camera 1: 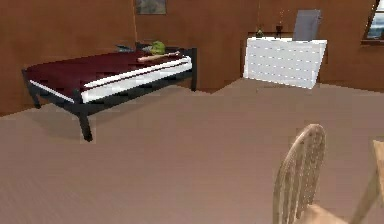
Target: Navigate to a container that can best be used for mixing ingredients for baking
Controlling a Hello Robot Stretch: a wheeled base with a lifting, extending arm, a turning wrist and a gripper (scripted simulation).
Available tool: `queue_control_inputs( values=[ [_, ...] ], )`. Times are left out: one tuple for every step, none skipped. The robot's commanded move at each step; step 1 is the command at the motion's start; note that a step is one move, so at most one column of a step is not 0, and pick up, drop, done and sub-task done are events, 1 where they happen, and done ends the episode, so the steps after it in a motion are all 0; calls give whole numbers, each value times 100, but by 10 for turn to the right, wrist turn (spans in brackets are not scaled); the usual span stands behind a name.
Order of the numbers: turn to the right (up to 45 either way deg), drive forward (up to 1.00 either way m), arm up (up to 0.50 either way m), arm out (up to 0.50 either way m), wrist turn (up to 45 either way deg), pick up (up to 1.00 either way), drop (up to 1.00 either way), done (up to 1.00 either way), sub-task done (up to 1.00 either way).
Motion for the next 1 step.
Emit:
queue_control_inputs(
  values=[
    [450,0,0,0,0,0,0,0,0]
  ],
)
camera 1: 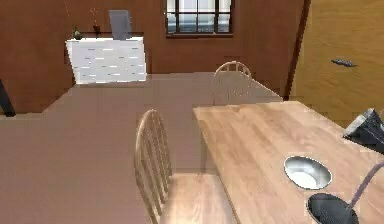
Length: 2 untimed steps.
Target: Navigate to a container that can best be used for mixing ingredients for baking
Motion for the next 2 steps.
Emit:
queue_control_inputs(
  values=[
    [330,0,0,0,0,0,0,0,0],
    [0,0,0,0,0,0,0,100,0]
  ],
)
